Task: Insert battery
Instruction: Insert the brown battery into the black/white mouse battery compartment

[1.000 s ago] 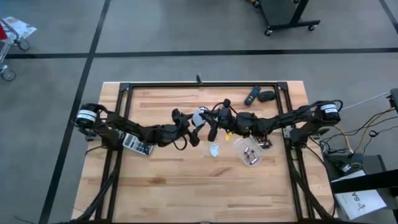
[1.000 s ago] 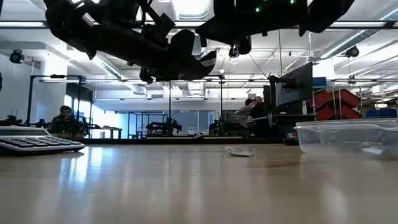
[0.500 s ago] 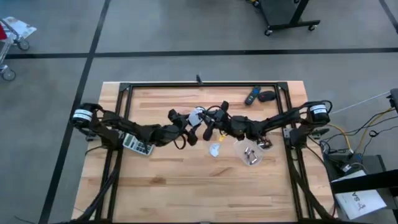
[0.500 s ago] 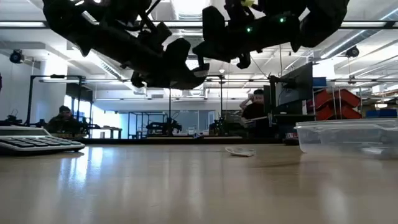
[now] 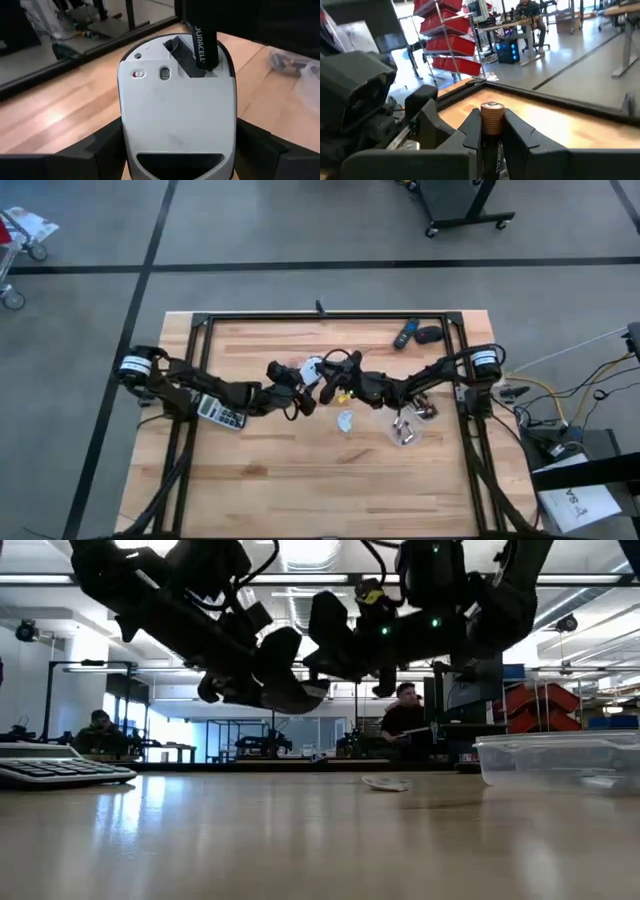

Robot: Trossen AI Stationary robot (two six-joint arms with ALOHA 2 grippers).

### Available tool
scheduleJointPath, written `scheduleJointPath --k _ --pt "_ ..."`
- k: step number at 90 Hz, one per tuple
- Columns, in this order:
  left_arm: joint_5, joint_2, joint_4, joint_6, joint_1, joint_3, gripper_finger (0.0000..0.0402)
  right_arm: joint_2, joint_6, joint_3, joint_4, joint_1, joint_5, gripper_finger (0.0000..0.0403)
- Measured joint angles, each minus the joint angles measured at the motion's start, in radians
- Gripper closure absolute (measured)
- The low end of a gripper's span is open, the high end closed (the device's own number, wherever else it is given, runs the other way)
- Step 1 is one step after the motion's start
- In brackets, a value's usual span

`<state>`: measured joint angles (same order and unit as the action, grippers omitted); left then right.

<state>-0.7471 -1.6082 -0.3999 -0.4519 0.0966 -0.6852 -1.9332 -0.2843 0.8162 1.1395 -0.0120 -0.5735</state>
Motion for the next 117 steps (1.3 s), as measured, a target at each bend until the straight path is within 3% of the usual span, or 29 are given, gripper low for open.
scheduleJointPath --k 24,47,86,117 --pt "0.000 -0.024 -0.007 -0.007 0.001 0.000 0.0134 -0.045 -0.038 0.000 0.047 0.000 -0.005 0.0374" --pt "-0.002 -0.087 -0.030 -0.053 0.003 0.000 0.0141 -0.051 -0.112 -0.001 -0.033 0.001 -0.006 0.0374" --pt "-0.017 -0.304 -0.261 -0.089 0.029 -0.001 0.0141 -0.049 -0.374 -0.005 -0.313 0.026 -0.020 0.0374" --pt "-0.028 -0.412 -0.430 -0.084 0.034 0.000 0.0138 -0.047 -0.404 -0.009 -0.396 0.038 -0.036 0.0371"
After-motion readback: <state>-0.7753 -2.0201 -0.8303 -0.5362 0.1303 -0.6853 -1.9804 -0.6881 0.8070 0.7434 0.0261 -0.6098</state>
